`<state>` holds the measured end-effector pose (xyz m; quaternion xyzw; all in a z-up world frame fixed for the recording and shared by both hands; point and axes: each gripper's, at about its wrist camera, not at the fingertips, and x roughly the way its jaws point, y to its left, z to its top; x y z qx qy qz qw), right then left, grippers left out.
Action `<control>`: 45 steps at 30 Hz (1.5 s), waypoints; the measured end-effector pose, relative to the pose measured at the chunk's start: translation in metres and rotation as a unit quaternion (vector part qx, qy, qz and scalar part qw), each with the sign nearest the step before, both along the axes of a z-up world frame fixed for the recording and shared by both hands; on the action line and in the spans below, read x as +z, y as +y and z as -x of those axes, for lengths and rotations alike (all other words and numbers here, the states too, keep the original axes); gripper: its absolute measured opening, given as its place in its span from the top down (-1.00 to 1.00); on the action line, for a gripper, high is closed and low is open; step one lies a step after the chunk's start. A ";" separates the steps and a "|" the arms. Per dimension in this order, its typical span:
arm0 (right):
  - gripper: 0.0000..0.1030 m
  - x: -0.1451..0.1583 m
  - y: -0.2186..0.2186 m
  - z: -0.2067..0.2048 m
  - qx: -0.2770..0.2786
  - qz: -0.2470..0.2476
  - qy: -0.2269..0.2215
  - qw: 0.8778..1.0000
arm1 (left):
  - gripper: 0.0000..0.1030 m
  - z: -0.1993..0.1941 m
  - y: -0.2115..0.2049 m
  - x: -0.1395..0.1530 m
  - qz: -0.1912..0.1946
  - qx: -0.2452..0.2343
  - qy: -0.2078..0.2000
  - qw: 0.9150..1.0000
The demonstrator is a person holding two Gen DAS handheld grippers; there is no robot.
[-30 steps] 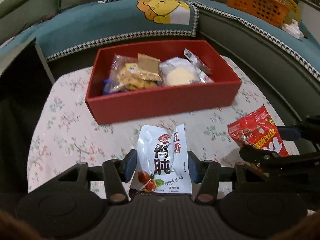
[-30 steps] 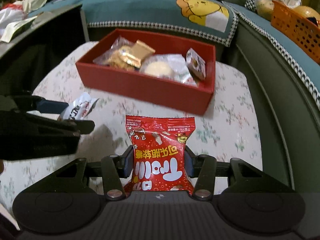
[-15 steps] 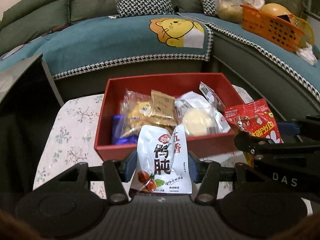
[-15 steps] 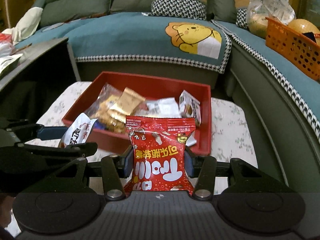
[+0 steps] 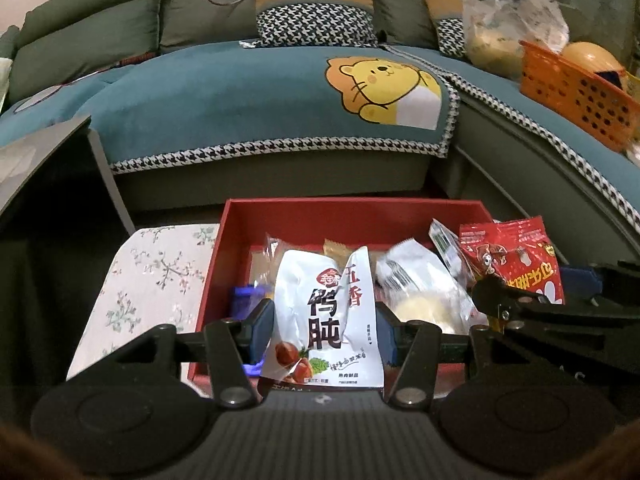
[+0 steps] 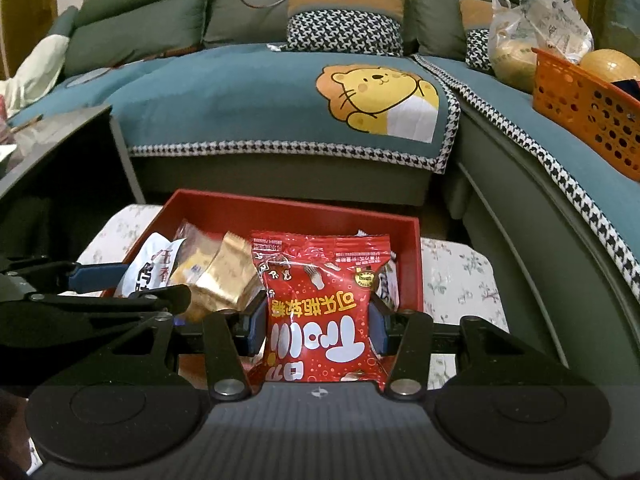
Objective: Organize snacks
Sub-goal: 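Carry the duck-neck pack and Trolli bag into the red box, open both tools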
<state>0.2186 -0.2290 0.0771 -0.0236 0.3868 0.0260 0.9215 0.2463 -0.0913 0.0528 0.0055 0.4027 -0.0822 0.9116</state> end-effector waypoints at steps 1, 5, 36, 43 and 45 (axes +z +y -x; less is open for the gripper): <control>-0.10 -0.001 0.000 -0.004 -0.001 0.000 0.000 1.000 | -0.09 -0.004 0.000 -0.001 0.001 0.002 0.001 1.000; -0.10 -0.008 -0.002 -0.020 -0.006 -0.004 0.004 1.000 | -0.09 -0.021 -0.002 -0.009 0.000 0.010 0.008 1.000; -0.32 -0.047 -0.020 -0.062 -0.039 -0.005 0.032 0.999 | -0.14 -0.055 -0.026 -0.038 -0.046 0.022 0.023 0.998; -0.46 -0.033 -0.020 -0.052 -0.035 -0.007 0.017 0.999 | -0.18 -0.045 -0.015 -0.026 -0.023 0.032 0.023 0.999; -0.50 -0.026 -0.020 -0.046 -0.034 -0.003 0.011 0.999 | -0.21 -0.038 -0.012 -0.021 -0.015 0.033 0.019 0.999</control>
